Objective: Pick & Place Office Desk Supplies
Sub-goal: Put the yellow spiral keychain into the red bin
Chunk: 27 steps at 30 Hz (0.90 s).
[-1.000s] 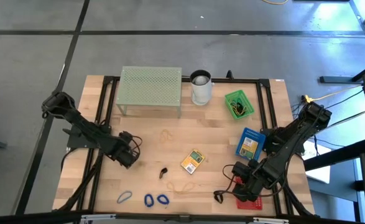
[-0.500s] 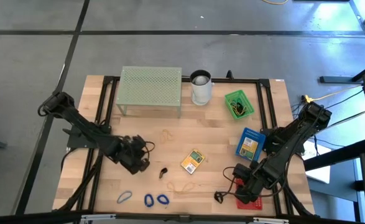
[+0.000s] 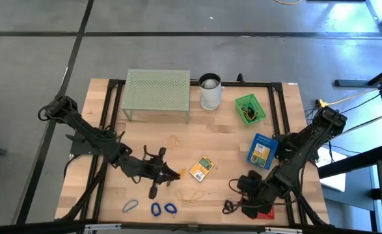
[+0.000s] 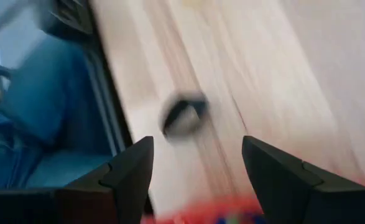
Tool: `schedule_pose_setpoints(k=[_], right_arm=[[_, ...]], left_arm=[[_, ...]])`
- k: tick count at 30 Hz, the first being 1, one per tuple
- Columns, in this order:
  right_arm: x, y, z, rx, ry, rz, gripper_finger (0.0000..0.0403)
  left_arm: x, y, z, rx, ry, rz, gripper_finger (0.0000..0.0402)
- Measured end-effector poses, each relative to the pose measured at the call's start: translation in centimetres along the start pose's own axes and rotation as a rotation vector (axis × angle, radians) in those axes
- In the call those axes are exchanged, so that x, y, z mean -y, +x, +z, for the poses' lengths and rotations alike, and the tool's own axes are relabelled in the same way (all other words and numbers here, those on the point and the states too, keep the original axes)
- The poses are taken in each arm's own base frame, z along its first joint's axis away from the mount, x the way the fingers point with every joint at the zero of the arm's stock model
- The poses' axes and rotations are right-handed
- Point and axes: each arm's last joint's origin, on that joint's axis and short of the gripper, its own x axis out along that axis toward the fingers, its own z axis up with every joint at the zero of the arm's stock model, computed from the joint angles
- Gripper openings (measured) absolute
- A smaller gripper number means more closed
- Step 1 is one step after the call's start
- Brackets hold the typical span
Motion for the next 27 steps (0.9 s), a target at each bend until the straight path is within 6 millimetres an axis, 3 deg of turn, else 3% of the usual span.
schedule_pose_setpoints(k=[6, 13, 18, 27], right_arm=[[-1.5, -0.3, 1.6, 0.372, -0.247, 0.024, 0.0247], [-2.8, -1.1, 4.9, 0.722, -0.374, -0.03, 0.0247], [-3.1, -1.6, 7.4, 0.824, -0.381, 0.021, 0.0247], [-2.7, -1.6, 10.0, 0.792, -0.5, 0.197, 0.0247]], left_arm=[[0.3, 0.2, 1.0, 0.116, 0.121, -0.021, 0.0013], [0.8, 1.9, -0.2, 0.156, 0.201, -0.022, 0.0013], [1.2, 3.4, -1.2, 0.192, 0.301, -0.148, 0.0014], [0.7, 3.8, -0.1, 0.319, 0.336, -0.361, 0.0016]])
